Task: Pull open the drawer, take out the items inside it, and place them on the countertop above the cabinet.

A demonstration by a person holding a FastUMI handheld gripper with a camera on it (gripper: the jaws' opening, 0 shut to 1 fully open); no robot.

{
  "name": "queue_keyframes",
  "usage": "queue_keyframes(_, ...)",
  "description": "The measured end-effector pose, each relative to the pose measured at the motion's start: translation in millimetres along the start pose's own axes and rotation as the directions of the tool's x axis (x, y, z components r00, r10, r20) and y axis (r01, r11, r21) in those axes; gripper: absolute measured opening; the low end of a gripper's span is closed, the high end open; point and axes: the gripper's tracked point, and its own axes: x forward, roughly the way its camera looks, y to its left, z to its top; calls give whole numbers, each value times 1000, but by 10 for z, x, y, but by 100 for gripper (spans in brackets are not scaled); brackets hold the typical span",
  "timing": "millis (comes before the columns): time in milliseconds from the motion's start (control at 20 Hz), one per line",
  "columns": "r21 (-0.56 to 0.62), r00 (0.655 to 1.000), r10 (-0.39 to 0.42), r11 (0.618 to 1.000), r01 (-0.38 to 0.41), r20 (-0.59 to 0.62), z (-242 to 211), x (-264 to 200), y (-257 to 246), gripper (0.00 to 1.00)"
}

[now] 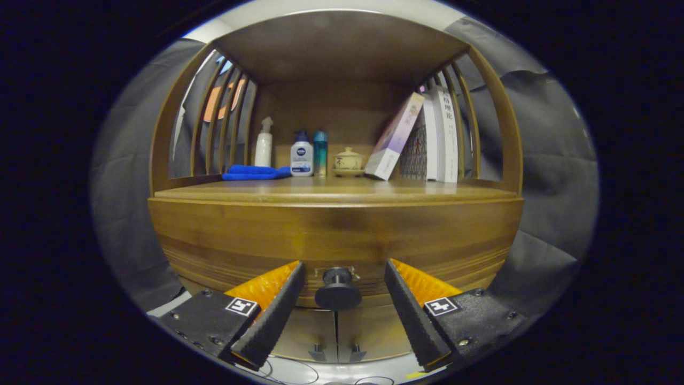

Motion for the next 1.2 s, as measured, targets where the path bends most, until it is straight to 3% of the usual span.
queue_keyframes(100, -1, 1000, 21, 1000, -21, 10, 1, 30, 106, 96)
queue_keyframes(200, -14, 1000, 15, 1000, -14, 10, -46, 33, 131, 87)
queue_keyframes(500, 5, 999, 26, 1000, -26, -25, -81, -6, 69, 48)
queue_keyframes(850, -17, 998, 27, 999, -28, -54, -79, -63, 60, 39)
queue_keyframes(1200, -3, 998, 28, 1000, -28, -54, -154, -429, 60, 38)
